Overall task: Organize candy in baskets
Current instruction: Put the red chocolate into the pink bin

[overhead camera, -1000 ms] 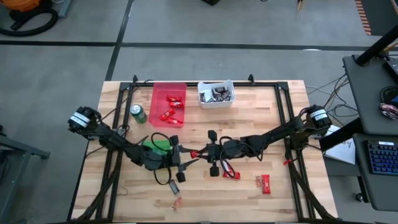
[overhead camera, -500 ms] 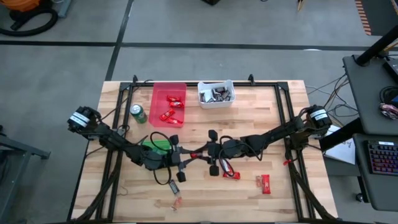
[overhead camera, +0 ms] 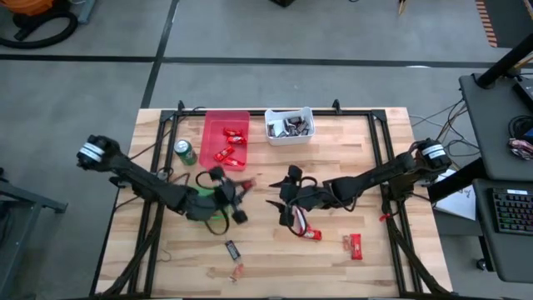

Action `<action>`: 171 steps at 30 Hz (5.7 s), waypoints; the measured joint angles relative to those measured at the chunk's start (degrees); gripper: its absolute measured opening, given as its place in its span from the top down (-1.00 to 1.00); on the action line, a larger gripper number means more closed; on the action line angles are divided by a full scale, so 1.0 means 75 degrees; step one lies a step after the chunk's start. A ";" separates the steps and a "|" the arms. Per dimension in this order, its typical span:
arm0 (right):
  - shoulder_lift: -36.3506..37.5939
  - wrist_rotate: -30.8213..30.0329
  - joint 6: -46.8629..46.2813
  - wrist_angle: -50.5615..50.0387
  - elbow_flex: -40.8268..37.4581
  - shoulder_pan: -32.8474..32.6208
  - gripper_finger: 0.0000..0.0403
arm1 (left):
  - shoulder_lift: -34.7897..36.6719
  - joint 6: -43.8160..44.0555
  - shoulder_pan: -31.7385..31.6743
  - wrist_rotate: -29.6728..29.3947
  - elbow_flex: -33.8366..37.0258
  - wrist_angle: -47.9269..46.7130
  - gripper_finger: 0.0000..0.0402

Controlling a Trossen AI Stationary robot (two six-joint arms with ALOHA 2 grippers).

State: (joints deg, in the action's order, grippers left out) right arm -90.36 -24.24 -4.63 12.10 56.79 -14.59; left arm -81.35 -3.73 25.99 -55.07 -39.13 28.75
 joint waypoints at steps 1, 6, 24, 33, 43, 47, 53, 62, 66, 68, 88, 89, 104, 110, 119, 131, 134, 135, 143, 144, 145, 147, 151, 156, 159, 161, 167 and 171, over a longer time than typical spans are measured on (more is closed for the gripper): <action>0.0027 -0.0112 -0.0067 -0.0103 0.0014 0.0000 -0.13 | 0.0189 0.0196 -0.0106 -0.0211 -0.0047 -0.0521 0.77; 0.0067 -0.0179 -0.0256 -0.0287 0.0025 0.0000 -0.18 | 0.1071 0.1901 -0.1162 -0.0587 -0.0260 -0.3450 0.78; 0.0067 -0.0176 -0.0648 -0.0811 0.0027 0.0000 -0.19 | 0.0770 0.3938 -0.5454 0.1473 -0.0831 -0.6886 0.78; 0.0067 -0.0179 -0.0677 -0.0798 0.0027 0.0000 -0.19 | 0.0183 0.3530 -0.6179 0.1483 -0.0962 -0.7171 0.77; 0.0076 -0.0176 -0.0728 -0.0882 0.0027 0.0000 -0.19 | -0.0407 0.3499 -0.6302 0.1454 -0.0956 -0.7166 0.68; 0.0120 -0.0173 -0.0736 -0.0982 0.0027 0.0000 -0.19 | -0.0413 0.3376 -0.6302 0.1443 -0.1010 -0.7211 0.48; 0.0319 -0.0155 -0.1073 -0.1578 0.0027 0.0017 -0.19 | -0.0413 0.3151 -0.6290 0.1421 -0.1600 -0.7678 0.18; 0.0861 0.1391 -0.1877 -0.2669 0.0027 0.0057 -0.19 | -0.0181 0.3098 -0.5027 0.1852 -0.2538 -0.8388 0.05; 0.0935 0.2821 -0.3009 -0.3035 0.0030 0.0044 -0.19 | -0.0156 0.2966 -0.3808 0.2258 -0.2525 -0.8197 0.05; 0.0915 0.3269 -0.4077 -0.3281 0.0030 0.0044 -0.19 | -0.0157 0.3000 -0.3163 0.2308 -0.2473 -0.8025 0.05; -0.0431 0.3696 -0.6780 -0.6609 0.0926 -0.0105 -0.07 | -0.0200 0.3626 -0.0531 0.0793 -0.2440 -0.7270 0.05; -0.0571 0.3696 -0.6673 -0.6626 0.1006 -0.0105 -0.07 | -0.0200 0.3624 -0.0529 0.0790 -0.2440 -0.7280 0.05; -0.1629 0.3286 -0.6331 -0.6677 0.1371 -0.0087 0.14 | -0.0200 0.4194 -0.0529 0.0787 -0.2416 -0.7295 0.05; -0.1629 0.3060 -0.5907 -0.6591 0.1371 -0.0087 0.62 | -0.0200 0.4370 -0.0482 0.0841 -0.2400 -0.7177 0.05; -0.1178 0.2625 -0.4093 -0.5909 0.1311 -0.0087 0.87 | -0.0276 0.3431 -0.0155 0.1540 -0.1948 -0.5687 0.05; -0.0461 0.1435 -0.0528 -0.0719 0.0351 -0.0204 0.87 | -0.0894 0.1545 -0.0175 0.2659 -0.0281 -0.0697 0.05; -0.0461 0.1435 -0.0238 -0.0486 0.0342 -0.0201 0.87 | -0.0963 0.1572 -0.0191 0.2618 -0.0229 -0.0549 0.05; -0.0461 0.1439 -0.0222 -0.0472 0.0340 -0.0201 0.87 | -0.1001 0.1569 -0.0191 0.2620 -0.0228 -0.0502 0.05; -0.0461 0.1491 -0.0174 -0.0625 0.0333 -0.0207 0.87 | -0.1359 0.1074 -0.0185 0.2640 -0.0522 -0.0350 0.23; -0.0461 0.1491 -0.0174 -0.0653 0.0333 -0.0207 0.87 | -0.1385 0.1035 -0.0188 0.2637 -0.0549 -0.0316 0.29; -0.0461 0.1483 -0.0174 -0.0655 0.0333 -0.0205 0.87 | -0.1392 0.1018 -0.0188 0.2638 -0.0551 -0.0305 0.36; -0.0461 0.1477 -0.0174 -0.0671 0.0333 -0.0204 0.86 | -0.1395 0.1012 -0.0188 0.2643 -0.0551 -0.0307 0.50; -0.0461 0.1459 -0.0278 -0.0728 0.0333 -0.0178 0.82 | -0.1354 0.1012 -0.0193 0.2704 -0.0551 -0.0326 0.77; -0.0443 0.1502 -0.0671 -0.0866 0.0357 -0.0070 0.60 | -0.1304 0.0992 -0.0202 0.2731 -0.0551 -0.0326 0.94; -0.0375 0.1423 -0.0717 -0.1270 0.0442 0.0001 0.42 | -0.1253 0.1005 -0.0243 0.2728 -0.0566 -0.0411 0.93; -0.0252 0.1291 -0.0808 -0.1612 0.0530 0.0051 0.30 | -0.1143 0.1012 -0.0285 0.2616 -0.0569 -0.0610 0.91; 0.0249 0.0504 -0.1290 -0.2935 0.0757 0.0213 0.05 | -0.0256 0.1323 -0.0568 0.1642 -0.0728 -0.2778 0.91; 0.0558 0.0197 -0.1574 -0.3379 0.0769 0.0269 -0.03 | 0.0373 0.2177 -0.1176 0.0493 -0.1319 -0.5889 0.91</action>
State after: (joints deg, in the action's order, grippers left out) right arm -86.18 -22.76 -16.43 -13.24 62.55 -12.57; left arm -78.55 12.59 17.17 -51.38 -49.02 -15.42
